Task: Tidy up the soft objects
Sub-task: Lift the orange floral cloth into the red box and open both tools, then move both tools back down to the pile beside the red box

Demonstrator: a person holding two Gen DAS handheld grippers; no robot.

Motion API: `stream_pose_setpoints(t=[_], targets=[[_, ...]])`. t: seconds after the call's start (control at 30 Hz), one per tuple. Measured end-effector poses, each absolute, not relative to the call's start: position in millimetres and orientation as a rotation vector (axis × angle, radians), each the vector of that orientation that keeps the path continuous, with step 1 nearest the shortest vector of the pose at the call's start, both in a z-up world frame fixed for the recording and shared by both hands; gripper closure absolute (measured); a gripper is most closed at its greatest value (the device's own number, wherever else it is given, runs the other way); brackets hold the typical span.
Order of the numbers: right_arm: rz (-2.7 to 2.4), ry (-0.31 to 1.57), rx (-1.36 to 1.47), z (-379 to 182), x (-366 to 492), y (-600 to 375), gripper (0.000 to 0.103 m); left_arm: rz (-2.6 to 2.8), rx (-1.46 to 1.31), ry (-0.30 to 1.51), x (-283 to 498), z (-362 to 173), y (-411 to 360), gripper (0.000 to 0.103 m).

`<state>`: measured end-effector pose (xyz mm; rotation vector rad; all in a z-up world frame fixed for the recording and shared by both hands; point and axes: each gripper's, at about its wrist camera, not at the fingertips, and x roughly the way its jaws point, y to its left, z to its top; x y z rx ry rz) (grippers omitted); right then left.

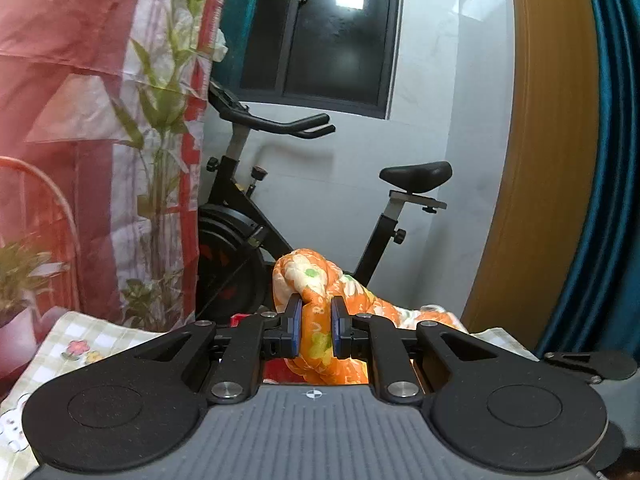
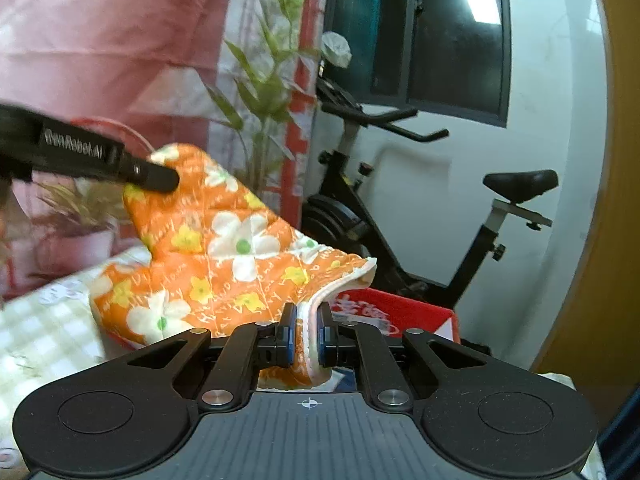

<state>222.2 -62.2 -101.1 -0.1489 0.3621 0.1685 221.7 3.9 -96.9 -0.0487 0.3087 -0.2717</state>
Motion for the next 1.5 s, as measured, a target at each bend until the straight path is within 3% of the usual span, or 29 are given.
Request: stream_pose_setpoints(t=[0.57,0.6,0.7,0.73,1.0,1.3,1.4,1.43,1.5], targets=[[0.099,0.611,-0.049,-156,279,-87,0.094,-0.273,-0.001,0.553,287,-147,-11,0.085],[0.100,0.617,-0.037,-157,279,-88,0.094,-0.275,0.001,0.560,287,-148,-11,0.080],[0.104,0.632,-0.007,-159,281,-92,0.094,-0.286,0.007,0.588,292,-151,-10,0.050],[0.105,0.637,-0.007,-160,280,-91,0.094,-0.283,0.013,0.588,291,-152,-9,0.045],[0.101,0.654,-0.027,-158,279,-90,0.092,-0.276,0.024,0.607,286,-150,-6,0.037],[0.050,0.625,-0.044,-141,263,-92,0.068,-0.272,0.015,0.631,273,-144,4,0.023],[0.064,0.609,-0.032,-133,253,-92,0.053,-0.290,-0.012,0.630,263,-141,9,0.008],[0.071,0.602,-0.030,-130,249,-91,0.043,-0.296,-0.018,0.632,259,-139,11,0.005],[0.074,0.590,-0.023,-126,242,-90,0.032,-0.301,-0.018,0.634,251,-139,13,0.003]])
